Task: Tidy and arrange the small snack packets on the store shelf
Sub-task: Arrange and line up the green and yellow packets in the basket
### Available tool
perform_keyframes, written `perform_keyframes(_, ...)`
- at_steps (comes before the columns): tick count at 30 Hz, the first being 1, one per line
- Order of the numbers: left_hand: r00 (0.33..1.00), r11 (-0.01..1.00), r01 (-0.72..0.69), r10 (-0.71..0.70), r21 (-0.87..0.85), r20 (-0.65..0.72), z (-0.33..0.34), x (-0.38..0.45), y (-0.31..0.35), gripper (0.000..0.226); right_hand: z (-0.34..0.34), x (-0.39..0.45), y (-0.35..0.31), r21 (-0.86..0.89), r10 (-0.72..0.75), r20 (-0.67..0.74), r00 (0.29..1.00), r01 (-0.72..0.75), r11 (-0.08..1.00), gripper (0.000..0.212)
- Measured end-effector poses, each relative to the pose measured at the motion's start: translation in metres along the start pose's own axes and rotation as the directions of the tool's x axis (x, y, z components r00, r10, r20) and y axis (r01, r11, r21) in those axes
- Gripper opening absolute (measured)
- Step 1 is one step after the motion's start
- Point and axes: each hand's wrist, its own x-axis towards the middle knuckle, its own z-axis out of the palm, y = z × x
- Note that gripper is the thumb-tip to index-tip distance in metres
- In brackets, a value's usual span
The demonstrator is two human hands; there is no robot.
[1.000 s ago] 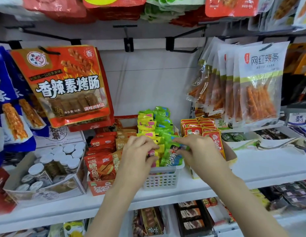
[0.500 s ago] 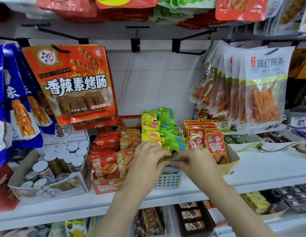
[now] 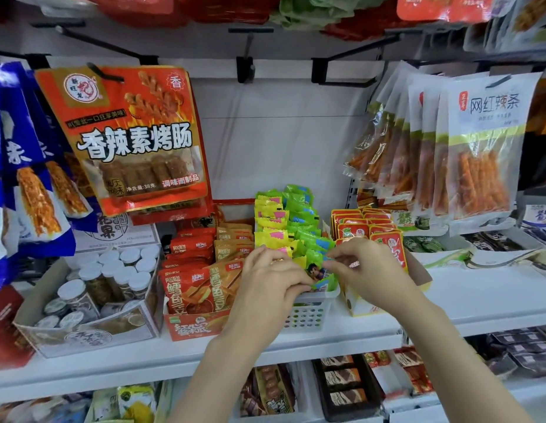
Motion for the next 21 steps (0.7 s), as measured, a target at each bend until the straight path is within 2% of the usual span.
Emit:
perform_keyframes(2,1.0,1.0,0.003,-0.003,-0.011,0.014,-0.002,-0.001,0.0,0.007,0.0,0.0,0.001,-0.019,-0.032,0.022,0.999,0.033,0.999,0.028)
perform_keyframes(4,1.0,1.0,0.015,-0.015,0.002,0.023,-0.003,-0.003,0.0,0.006,0.001,-0.001,-0.003,-0.043,-0.08,0.02,0.997,0.081,0.996,0.023)
perform_keyframes(7,0.998,0.999,0.018,-0.021,0.051,0.062,-0.005,-0.007,0.001,0.008,-0.007,-0.002,-0.01,-0.038,-0.177,-0.098,0.979,0.174,0.984,0.012)
perform_keyframes(9,0.996,0.997,0.009,-0.015,0.079,0.083,-0.007,-0.009,0.001,0.009,-0.026,-0.002,-0.014,0.048,-0.182,-0.231,0.956,0.198,0.979,0.008)
perform_keyframes(12,0.993,0.996,0.028,-0.036,0.081,0.11,-0.009,-0.01,0.005,0.019,-0.062,-0.005,-0.019,0.259,-0.159,-0.337,0.928,0.253,0.932,0.009)
perform_keyframes(15,0.995,0.997,0.071,-0.068,-0.034,0.076,-0.011,-0.008,0.011,0.03,-0.093,-0.014,-0.028,0.377,-0.177,-0.47,0.865,0.378,0.845,0.019)
perform_keyframes(18,0.983,0.943,0.17,-0.181,-0.285,-0.015,-0.019,-0.001,0.021,0.05,-0.109,-0.021,-0.036,0.472,-0.12,-0.533,0.838,0.411,0.78,0.014)
perform_keyframes(21,0.978,0.865,0.21,-0.179,-0.455,0.11,-0.024,0.004,0.034,0.045,-0.109,-0.019,-0.033,0.558,-0.016,-0.538,0.843,0.37,0.743,0.016)
